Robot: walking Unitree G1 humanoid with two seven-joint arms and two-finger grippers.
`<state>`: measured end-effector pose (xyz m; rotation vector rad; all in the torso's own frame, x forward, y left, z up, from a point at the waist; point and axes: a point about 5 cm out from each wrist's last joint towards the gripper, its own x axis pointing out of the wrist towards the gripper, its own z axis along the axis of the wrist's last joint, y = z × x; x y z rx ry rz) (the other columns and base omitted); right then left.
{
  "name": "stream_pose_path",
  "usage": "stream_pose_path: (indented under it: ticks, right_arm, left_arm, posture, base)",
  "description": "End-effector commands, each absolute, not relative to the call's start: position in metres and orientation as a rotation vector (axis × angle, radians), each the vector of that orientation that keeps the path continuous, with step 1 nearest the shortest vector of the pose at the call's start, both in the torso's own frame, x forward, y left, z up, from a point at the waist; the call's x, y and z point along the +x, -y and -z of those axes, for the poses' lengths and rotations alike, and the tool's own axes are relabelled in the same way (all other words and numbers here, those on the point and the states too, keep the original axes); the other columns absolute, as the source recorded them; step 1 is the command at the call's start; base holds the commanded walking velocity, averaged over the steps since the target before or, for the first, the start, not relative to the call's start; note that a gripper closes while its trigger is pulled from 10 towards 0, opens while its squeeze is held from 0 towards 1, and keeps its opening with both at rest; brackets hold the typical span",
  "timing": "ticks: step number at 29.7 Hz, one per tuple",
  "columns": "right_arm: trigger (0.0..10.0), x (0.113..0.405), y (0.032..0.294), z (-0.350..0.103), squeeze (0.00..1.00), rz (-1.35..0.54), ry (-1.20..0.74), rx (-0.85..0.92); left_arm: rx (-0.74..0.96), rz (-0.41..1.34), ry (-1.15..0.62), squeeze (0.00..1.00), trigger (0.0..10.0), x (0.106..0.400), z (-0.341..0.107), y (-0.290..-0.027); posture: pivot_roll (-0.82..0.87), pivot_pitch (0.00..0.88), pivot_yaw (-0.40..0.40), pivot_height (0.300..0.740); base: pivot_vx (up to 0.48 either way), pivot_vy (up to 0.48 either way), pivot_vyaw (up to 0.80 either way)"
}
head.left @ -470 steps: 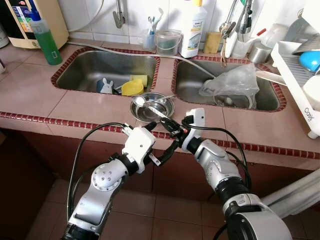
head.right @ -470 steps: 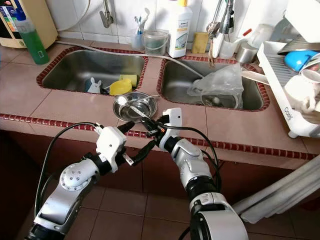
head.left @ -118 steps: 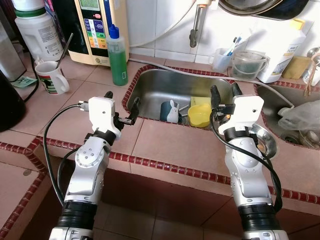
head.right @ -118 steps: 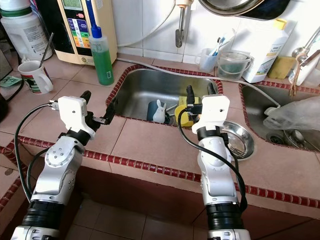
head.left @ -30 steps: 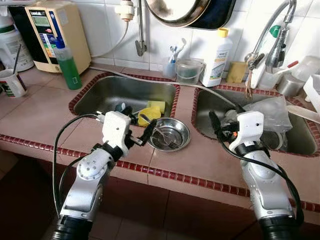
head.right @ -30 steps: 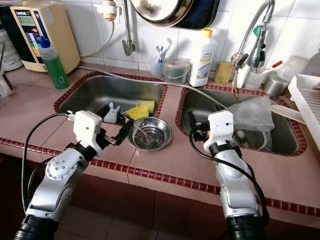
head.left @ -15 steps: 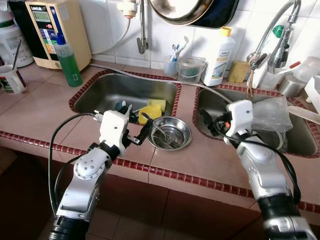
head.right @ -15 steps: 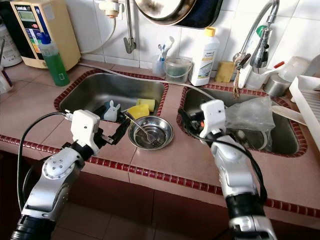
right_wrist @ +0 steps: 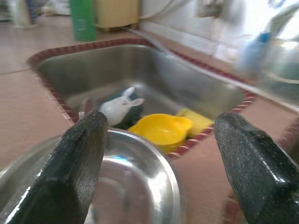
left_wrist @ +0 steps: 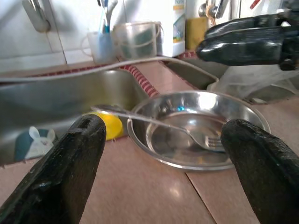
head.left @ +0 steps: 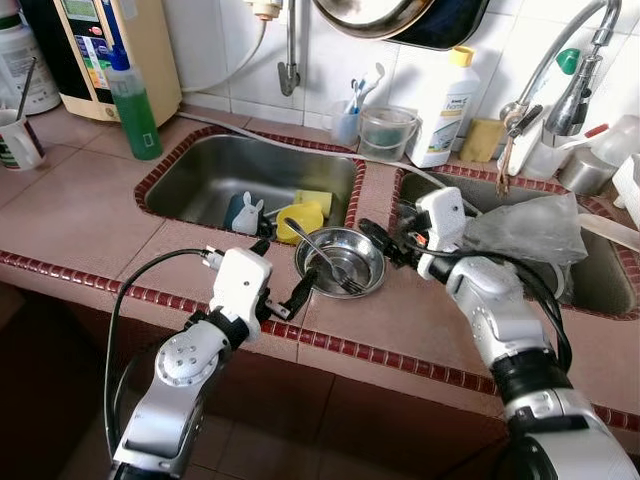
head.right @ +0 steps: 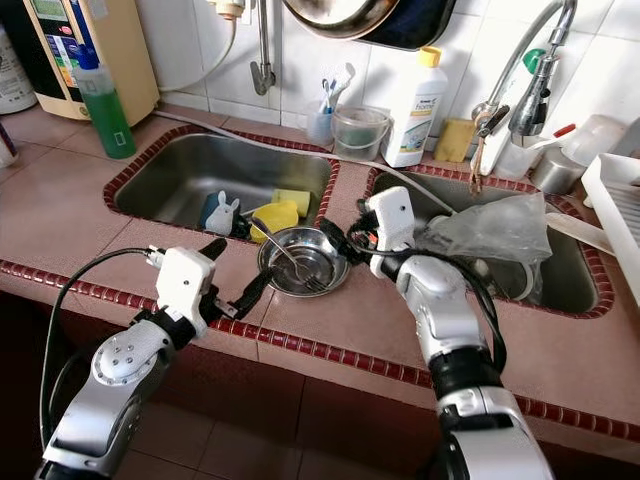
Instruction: Kitchen organization
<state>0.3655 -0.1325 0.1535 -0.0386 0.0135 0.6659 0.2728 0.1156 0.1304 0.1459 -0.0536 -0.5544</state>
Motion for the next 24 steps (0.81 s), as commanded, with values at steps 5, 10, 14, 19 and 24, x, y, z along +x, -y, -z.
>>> stream_pose_path:
  ticks: [5,10,14,19,24]
  right_arm:
    - [10.0,0.37,0.124,-0.159,0.0,-0.774,-0.061,-0.001]
    - [10.0,0.372,0.124,-0.157,0.0,-0.825,-0.117,-0.004]
    - [10.0,0.372,0.123,-0.157,0.0,-0.86,-0.139,-0.008]
    - [10.0,0.372,0.119,-0.157,0.0,-0.913,-0.171,-0.002]
    - [10.0,0.373,0.115,-0.159,0.0,-0.951,-0.185,-0.013]
  left_arm:
    - [0.144,0.559,0.061,0.0,10.0,0.268,-0.137,-0.112]
    - [0.137,0.547,0.063,0.0,10.0,0.266,-0.14,-0.111]
    - [0.137,0.543,0.06,0.0,10.0,0.263,-0.141,-0.111]
    - [0.13,0.53,0.061,0.0,10.0,0.262,-0.142,-0.111]
    - [0.123,0.52,0.062,0.0,10.0,0.262,-0.144,-0.111]
  posture:
    - [-0.01,0.131,-0.089,0.74]
    - [0.0,0.161,-0.101,0.74]
    - [0.0,0.175,-0.108,0.74]
    - [0.01,0.188,-0.119,0.74]
    - [0.01,0.195,-0.127,0.74]
  base:
    - [0.0,0.0,0.0]
    - [0.0,0.0,0.0]
    - [0.0,0.0,0.0]
    - [0.0,0.0,0.0]
    - [0.0,0.0,0.0]
